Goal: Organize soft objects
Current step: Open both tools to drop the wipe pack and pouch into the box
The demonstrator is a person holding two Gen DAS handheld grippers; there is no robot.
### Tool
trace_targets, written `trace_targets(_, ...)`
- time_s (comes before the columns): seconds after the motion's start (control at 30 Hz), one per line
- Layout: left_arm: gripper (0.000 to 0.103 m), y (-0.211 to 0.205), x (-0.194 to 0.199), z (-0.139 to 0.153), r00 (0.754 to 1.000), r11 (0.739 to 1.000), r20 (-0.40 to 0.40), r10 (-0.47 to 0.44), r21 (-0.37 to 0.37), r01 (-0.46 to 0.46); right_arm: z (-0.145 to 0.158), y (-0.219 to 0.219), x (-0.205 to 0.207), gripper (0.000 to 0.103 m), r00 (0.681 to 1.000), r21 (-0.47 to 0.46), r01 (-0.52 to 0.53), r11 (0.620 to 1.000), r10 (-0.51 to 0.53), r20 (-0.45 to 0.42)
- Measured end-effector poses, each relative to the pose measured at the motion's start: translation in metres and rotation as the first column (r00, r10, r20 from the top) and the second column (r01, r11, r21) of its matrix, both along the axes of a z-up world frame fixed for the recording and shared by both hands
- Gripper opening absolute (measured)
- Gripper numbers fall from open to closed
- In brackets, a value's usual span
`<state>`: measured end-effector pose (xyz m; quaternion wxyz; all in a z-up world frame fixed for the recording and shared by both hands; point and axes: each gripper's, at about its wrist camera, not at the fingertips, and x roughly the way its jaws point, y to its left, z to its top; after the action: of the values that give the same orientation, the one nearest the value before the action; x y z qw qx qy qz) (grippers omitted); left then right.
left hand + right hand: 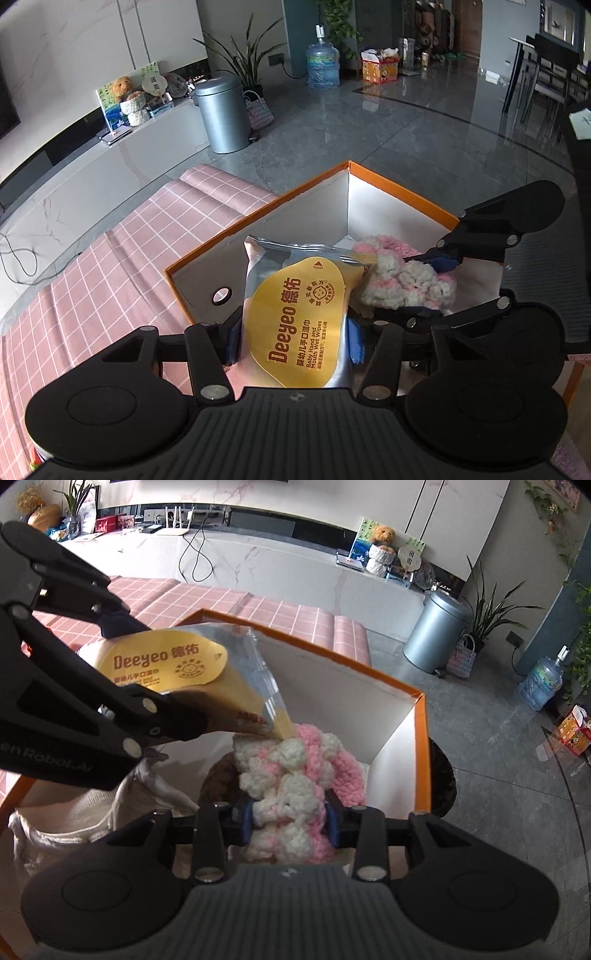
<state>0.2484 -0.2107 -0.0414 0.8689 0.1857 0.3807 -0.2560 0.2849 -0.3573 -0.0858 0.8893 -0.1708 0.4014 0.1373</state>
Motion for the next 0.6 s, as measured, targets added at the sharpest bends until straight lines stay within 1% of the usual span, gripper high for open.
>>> trace_targets(0.27,0.060,-0.012,0.008,-0.010,0.998,0.998,-0.006,-0.056,0.020,0.056,-0.005,-0.001,0.002,0.049,1.000,-0.061,-0.028,0.998,0.028,0.000)
trace_targets(0.37,0.060,-0.016,0.011,-0.016,0.997,0.997,-0.017,-0.075,0.034,0.076,-0.001,-0.005,-0.001,0.049,0.999,-0.068,-0.041,0.997,0.042,0.013)
trace_targets(0.47,0.060,-0.022,0.011,-0.022,0.996,0.994,-0.008,-0.087,0.060,0.087,0.003,-0.006,-0.005,0.051,0.999,-0.075,-0.047,0.996,0.049,0.023)
trace_targets(0.6,0.060,-0.026,0.011,-0.026,0.996,0.992,-0.010,-0.093,0.085,0.094,0.002,-0.006,-0.005,0.051,0.998,-0.084,-0.051,0.995,0.053,0.019)
